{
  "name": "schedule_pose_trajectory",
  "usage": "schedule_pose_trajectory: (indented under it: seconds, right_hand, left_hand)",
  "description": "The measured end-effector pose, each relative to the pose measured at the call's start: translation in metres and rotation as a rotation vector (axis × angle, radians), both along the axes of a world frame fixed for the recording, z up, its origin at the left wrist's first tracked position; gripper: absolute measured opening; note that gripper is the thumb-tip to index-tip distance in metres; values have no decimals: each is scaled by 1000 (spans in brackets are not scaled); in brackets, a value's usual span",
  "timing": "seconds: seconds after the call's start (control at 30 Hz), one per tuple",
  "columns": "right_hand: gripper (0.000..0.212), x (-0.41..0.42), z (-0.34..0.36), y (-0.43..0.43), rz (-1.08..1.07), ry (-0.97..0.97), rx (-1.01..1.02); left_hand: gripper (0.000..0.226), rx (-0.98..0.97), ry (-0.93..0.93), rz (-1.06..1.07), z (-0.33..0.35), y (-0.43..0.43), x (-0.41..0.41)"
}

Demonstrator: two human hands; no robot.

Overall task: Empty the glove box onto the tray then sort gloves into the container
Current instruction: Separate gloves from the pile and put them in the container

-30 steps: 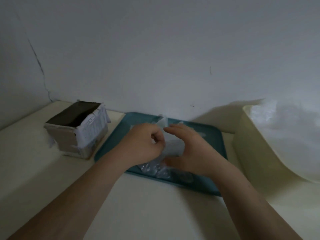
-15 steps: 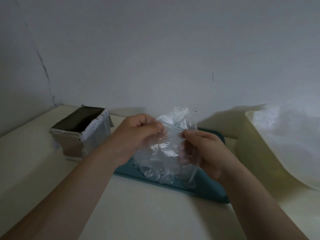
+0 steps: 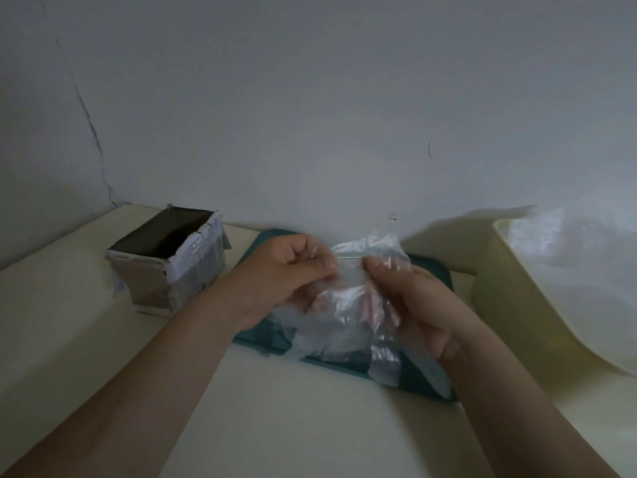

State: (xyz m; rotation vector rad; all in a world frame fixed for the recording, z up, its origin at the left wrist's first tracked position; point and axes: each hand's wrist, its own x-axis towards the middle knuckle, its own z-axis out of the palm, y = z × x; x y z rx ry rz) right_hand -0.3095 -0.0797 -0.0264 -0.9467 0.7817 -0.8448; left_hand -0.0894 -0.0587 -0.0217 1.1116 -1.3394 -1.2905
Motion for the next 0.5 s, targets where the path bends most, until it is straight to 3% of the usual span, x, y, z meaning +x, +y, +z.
schedule_pose_trajectory:
  seconds: [0.1,0.2,0.3,0.4,0.5]
  right_hand:
    - [24,-1,-3,-8,-286,177,-99]
    - [18,-9,-3,-14,-368,308,-197]
    - [29,-15,9,-7,-171,489,-331]
    - [29,-23,23,4,164,637,-506]
    - [32,-26,34,12,508,736,-607]
  left_hand:
    - [10,-17,-241,172,-8,-9,9]
    - [13,-140,-535,353,-20,-18,26]
    - [11,-294,-846,363,-34,-24,32]
    - [28,-256,-985,96,-44,-25,29]
    - [17,-263,-1069,55,-47,-23,25]
